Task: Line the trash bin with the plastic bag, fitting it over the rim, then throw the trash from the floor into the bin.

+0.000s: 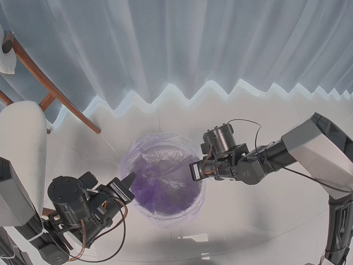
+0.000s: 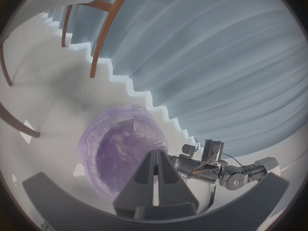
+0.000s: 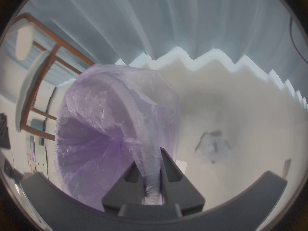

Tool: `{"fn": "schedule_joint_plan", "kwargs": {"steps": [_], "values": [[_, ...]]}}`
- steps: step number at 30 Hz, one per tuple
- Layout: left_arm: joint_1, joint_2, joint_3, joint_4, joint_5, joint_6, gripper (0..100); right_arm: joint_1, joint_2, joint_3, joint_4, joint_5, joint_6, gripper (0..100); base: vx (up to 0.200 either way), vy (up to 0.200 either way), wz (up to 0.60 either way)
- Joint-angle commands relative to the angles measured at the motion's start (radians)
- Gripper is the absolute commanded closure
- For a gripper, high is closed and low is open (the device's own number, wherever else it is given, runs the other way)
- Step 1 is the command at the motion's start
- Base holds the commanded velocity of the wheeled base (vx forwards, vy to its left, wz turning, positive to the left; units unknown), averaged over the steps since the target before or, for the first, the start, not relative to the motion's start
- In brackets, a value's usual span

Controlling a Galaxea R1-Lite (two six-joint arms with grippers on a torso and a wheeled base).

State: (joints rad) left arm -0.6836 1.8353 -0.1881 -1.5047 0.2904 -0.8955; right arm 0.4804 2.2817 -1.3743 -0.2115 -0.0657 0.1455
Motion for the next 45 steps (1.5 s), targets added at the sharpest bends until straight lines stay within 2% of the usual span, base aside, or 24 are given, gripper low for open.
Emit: {"fn": "schedule_joint_plan", "kwargs": {"steps": [1,4,6,10,15,18,21,22,27,31,34,37,42,43,45], "values": [[0.139,0.038,-0.008,0.003,-0.178,0.101,100,-0.106,0.013,0.204,-0.264,0.165,-0.21,100,0.0,0.0,0.0],[0.15,0.045,-0.019,0.021,-0.211,0.116,100,-0.117,0.032,0.258,-0.355,0.215,-0.241,100,0.0,0.0,0.0],[0.156,0.047,-0.04,0.04,-0.214,0.096,100,-0.117,0.032,0.29,-0.393,0.224,-0.241,100,0.0,0.0,0.0],[0.162,0.05,-0.122,0.047,-0.212,-0.054,100,-0.125,0.022,0.343,-0.439,0.238,-0.242,100,0.0,0.0,0.0],[0.231,0.073,-0.211,0.089,-0.214,-0.128,100,-0.151,0.01,0.377,-0.439,0.253,-0.265,100,0.0,0.0,0.0],[0.246,0.108,-0.217,0.081,-0.223,-0.125,100,-0.158,0.001,0.376,-0.433,0.253,-0.281,100,0.0,0.0,0.0],[0.246,0.133,-0.2,0.083,-0.306,-0.04,100,-0.164,-0.001,0.379,-0.431,0.253,-0.296,100,0.0,0.0,0.0],[0.25,0.133,-0.195,0.087,-0.333,-0.016,100,-0.166,0.001,0.377,-0.436,0.253,-0.294,0,0.0,0.0,0.0],[0.277,0.133,-0.2,0.144,-0.494,0.106,100,-0.166,-0.024,0.371,-0.447,0.254,-0.287,0,0.0,0.0,0.0],[0.3,0.134,-0.22,0.235,-0.514,0.121,100,-0.166,-0.076,0.377,-0.444,0.257,-0.244,0,0.0,0.0,0.0],[0.309,0.144,-0.235,0.251,-0.516,0.121,100,-0.164,-0.107,0.38,-0.442,0.262,-0.193,0,0.0,0.0,0.0],[0.34,0.119,-0.251,0.402,-0.573,0.159,100,-0.164,-0.153,0.385,-0.444,0.261,-0.096,0,0.0,0.0,0.0],[0.354,0.144,-0.269,0.416,-0.588,0.196,100,-0.166,-0.206,0.391,-0.444,0.257,-0.044,0,0.0,0.0,0.0],[0.355,0.168,-0.274,0.419,-0.59,0.253,0,-0.166,-0.24,0.403,-0.447,0.253,-0.012,0,0.0,0.0,0.0],[0.361,0.197,-0.274,0.416,-0.586,0.326,0,-0.164,-0.274,0.425,-0.45,0.248,0.016,0,0.0,0.0,0.0]]}}
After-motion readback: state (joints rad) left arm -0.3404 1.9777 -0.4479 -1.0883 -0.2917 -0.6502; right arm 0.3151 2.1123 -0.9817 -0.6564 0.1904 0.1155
